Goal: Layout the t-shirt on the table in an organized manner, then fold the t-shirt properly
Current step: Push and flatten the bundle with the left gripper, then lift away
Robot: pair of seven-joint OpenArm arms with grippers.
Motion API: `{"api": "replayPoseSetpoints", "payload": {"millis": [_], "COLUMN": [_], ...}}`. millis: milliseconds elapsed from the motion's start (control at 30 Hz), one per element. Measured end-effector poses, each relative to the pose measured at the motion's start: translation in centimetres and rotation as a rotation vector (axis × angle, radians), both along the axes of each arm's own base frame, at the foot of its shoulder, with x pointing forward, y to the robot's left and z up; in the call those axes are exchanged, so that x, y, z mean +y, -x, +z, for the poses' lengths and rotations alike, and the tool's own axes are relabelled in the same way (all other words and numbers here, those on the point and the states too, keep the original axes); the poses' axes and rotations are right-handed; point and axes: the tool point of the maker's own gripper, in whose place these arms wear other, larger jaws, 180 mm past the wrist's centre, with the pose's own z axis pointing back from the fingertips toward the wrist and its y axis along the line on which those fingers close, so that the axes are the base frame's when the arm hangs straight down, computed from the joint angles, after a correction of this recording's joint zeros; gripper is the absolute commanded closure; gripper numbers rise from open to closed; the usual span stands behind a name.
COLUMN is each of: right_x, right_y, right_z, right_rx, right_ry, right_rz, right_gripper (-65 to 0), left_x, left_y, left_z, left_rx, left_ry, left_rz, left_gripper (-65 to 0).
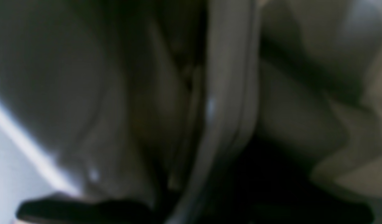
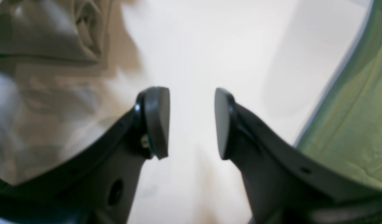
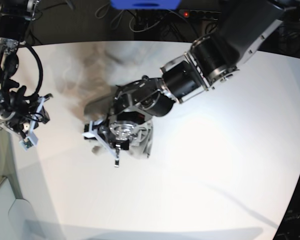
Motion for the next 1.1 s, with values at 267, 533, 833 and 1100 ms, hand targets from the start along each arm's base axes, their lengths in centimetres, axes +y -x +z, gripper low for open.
{"api": "replayPoseSetpoints", "payload": {"millis": [267,533,833,1100], "right_x": [0.1,0.2,0.5,1.4], "right_y": [0.0,-0.1,-0.2,-0.3], "right_z": [-0.1,0.0,0.0,-0.2], "right_rx": [0.002,-0.001,-0.005,-0.009], "right_ry": [0.000,-0.002,-0.013,-0.039], "right_rz": [0.003,0.003,0.004,0.009], "right_gripper": [-25.0,-25.1,-25.1,-25.1], "left_x": [1.1,1.4,3.2,3.8], "left_y": [-1.3,-2.8,-4.6,-5.7], "left_z": [0.8,2.7,3.7,4.8], "left_rx": [0.010,-0.007,0.006,-0.012], "left_ry": [0.057,0.119,0.187,0.196], "left_rz": [0.086,0.135,0.235,0.261], "left_gripper": [-36.2,-65.0,-65.0,-65.0]}}
